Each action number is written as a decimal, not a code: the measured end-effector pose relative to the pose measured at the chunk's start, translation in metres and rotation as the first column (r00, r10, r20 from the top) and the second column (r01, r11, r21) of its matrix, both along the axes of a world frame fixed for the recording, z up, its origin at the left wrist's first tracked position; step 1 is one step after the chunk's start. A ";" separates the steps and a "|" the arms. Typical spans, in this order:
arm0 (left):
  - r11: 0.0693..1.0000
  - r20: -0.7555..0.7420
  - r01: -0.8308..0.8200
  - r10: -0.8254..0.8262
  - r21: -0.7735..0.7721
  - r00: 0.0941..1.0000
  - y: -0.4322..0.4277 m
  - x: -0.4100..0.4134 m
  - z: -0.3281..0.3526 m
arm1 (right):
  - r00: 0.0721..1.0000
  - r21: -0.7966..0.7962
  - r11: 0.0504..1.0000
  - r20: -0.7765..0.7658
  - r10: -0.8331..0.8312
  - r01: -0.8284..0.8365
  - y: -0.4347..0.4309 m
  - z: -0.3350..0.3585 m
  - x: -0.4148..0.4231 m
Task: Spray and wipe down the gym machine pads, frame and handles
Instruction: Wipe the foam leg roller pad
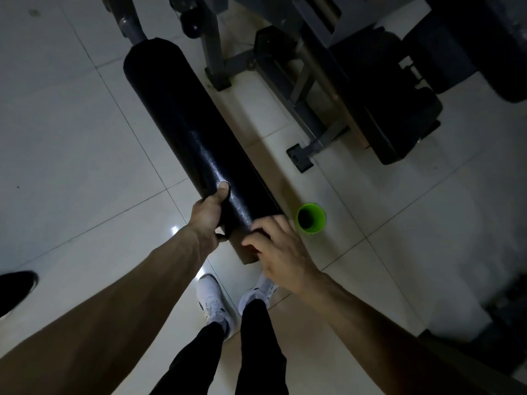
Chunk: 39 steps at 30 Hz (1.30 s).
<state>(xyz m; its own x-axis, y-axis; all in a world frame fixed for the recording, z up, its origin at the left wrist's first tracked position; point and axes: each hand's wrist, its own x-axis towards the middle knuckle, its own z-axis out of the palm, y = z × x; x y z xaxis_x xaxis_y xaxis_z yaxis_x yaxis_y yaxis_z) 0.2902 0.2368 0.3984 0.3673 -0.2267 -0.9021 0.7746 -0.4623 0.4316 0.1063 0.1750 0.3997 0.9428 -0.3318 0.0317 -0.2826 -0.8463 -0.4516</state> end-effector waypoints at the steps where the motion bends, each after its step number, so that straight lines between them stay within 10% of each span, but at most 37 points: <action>1: 1.000 0.000 0.003 -0.003 0.005 1.000 -0.001 0.001 0.001 | 0.998 0.047 0.997 0.022 -0.059 0.057 -0.004 0.002 -0.012; 14: 0.999 -0.183 -0.027 0.021 -0.029 0.983 0.000 0.016 0.010 | 0.899 0.231 0.881 0.052 -0.436 0.414 -0.025 0.000 0.122; 21: 0.980 -0.130 -0.183 0.173 -0.074 0.976 0.011 0.080 0.004 | 0.995 0.047 0.995 0.032 -0.094 0.092 -0.016 0.009 0.078; 39: 0.951 -0.145 -0.295 0.280 -0.090 0.949 -0.042 0.185 -0.010 | 0.963 0.070 0.976 0.163 -0.216 0.207 -0.107 -0.012 0.357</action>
